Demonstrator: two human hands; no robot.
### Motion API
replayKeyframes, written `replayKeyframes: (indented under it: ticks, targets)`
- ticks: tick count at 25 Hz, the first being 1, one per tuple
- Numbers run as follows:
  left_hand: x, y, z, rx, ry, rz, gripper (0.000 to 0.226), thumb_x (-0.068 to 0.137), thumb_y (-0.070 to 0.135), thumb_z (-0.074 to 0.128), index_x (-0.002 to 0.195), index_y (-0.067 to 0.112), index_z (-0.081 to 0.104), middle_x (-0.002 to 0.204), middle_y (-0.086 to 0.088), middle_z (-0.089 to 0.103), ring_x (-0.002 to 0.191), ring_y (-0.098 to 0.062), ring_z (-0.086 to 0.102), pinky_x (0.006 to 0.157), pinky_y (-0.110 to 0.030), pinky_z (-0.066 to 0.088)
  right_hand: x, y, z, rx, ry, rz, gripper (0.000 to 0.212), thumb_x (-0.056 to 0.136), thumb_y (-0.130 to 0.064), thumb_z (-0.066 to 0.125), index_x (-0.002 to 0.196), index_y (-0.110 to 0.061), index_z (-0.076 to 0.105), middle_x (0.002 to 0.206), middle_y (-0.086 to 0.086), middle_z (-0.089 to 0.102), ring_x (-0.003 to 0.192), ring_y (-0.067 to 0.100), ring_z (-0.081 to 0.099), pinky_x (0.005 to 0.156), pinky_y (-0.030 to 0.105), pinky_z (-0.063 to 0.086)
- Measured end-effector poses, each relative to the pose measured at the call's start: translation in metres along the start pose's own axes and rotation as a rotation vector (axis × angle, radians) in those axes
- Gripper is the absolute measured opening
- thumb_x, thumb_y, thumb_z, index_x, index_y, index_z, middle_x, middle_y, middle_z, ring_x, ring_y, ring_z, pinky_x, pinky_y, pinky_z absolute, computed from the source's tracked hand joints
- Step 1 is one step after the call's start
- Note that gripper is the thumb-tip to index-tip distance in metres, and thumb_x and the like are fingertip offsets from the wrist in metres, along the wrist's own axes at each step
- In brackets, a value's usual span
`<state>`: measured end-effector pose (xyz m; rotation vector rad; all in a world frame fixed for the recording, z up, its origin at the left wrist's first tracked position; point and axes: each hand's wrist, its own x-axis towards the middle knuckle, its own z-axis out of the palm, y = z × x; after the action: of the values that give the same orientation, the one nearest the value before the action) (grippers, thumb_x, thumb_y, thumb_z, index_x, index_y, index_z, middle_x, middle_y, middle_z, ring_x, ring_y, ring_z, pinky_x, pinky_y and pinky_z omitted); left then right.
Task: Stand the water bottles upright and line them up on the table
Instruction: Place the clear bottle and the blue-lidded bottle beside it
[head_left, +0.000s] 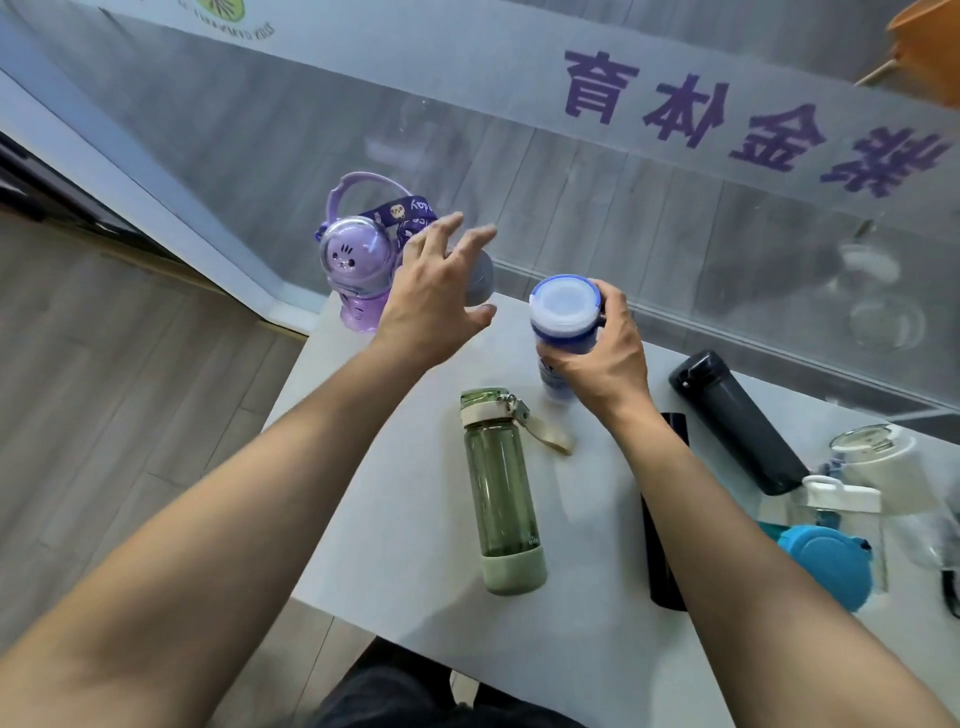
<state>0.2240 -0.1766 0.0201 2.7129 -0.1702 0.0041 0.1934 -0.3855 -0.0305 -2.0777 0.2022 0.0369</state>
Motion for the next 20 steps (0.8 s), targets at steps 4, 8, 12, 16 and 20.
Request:
replayKeyframes:
  ticks: [4,8,12,16,20]
  targets:
    - [-0.004,-0.007,0.010,-0.165,-0.009,0.023,0.058,0.082,0.007,0.069,0.136,0.020,0.051,0.137,-0.008,0.047,0.115,-0.036,0.052,0.101,-0.044,0.044,-0.006,0.003,-0.001,0.097,0.024,0.008,0.076,0.067,-0.030,0.090,0.128,-0.034,0.046,0.122,-0.016,0.062,0.108,0.004,0.060,0.096,0.034,0.052]
    - [-0.009,-0.007,0.010,-0.167,0.002,0.048,0.058,0.081,0.006,0.069,0.135,0.018,0.052,0.133,-0.010,0.048,0.113,-0.035,0.053,0.100,-0.042,0.045,-0.012,0.010,-0.001,0.096,0.048,-0.022,0.078,0.066,-0.034,0.091,0.128,-0.032,0.044,0.124,-0.010,0.060,0.114,0.010,0.058,0.098,0.040,0.052]
    - [-0.010,-0.008,0.009,-0.153,0.003,0.056,0.058,0.082,0.007,0.069,0.136,0.019,0.052,0.132,-0.010,0.049,0.113,-0.035,0.053,0.098,-0.040,0.045,-0.018,0.013,0.004,0.080,0.067,-0.034,0.078,0.068,-0.033,0.091,0.130,-0.032,0.044,0.125,-0.009,0.059,0.115,0.011,0.057,0.098,0.042,0.052]
    - [-0.010,-0.006,0.007,-0.148,-0.011,0.057,0.057,0.083,0.007,0.068,0.136,0.018,0.052,0.133,-0.010,0.049,0.115,-0.035,0.052,0.098,-0.039,0.043,-0.014,0.010,0.008,0.072,0.067,-0.048,0.078,0.069,-0.030,0.089,0.132,-0.030,0.042,0.127,-0.008,0.057,0.114,0.011,0.057,0.097,0.040,0.052]
    - [-0.009,-0.006,0.009,-0.138,0.002,0.064,0.057,0.084,0.006,0.068,0.137,0.018,0.051,0.135,-0.009,0.048,0.116,-0.034,0.052,0.097,-0.038,0.044,-0.016,0.008,0.010,0.040,0.085,-0.058,0.078,0.069,-0.030,0.088,0.132,-0.026,0.042,0.125,-0.007,0.056,0.111,0.012,0.055,0.095,0.036,0.051]
